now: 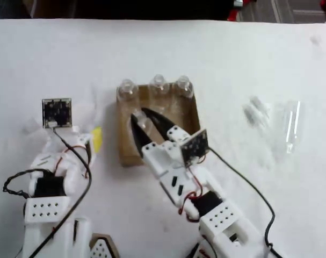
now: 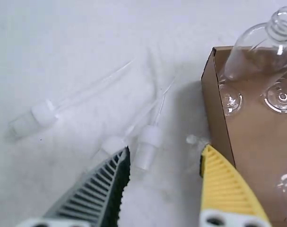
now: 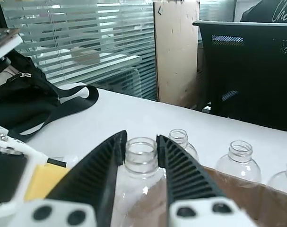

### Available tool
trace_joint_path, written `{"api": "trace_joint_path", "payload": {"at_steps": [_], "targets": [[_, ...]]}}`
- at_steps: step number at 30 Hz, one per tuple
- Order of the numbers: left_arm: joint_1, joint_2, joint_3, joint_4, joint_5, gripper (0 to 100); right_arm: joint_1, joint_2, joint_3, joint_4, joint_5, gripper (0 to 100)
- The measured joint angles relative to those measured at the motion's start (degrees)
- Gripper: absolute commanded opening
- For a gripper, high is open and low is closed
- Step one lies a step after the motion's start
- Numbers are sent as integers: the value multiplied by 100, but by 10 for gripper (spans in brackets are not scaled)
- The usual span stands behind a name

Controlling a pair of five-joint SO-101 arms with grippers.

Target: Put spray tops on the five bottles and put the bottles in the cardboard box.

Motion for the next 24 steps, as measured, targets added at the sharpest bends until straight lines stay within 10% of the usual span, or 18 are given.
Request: {"api": "trace_joint_path", "payload": {"at_steps": [24], "targets": [[0,0,0,-167,0,229,316,2338,-721,-791,-519,21]]}}
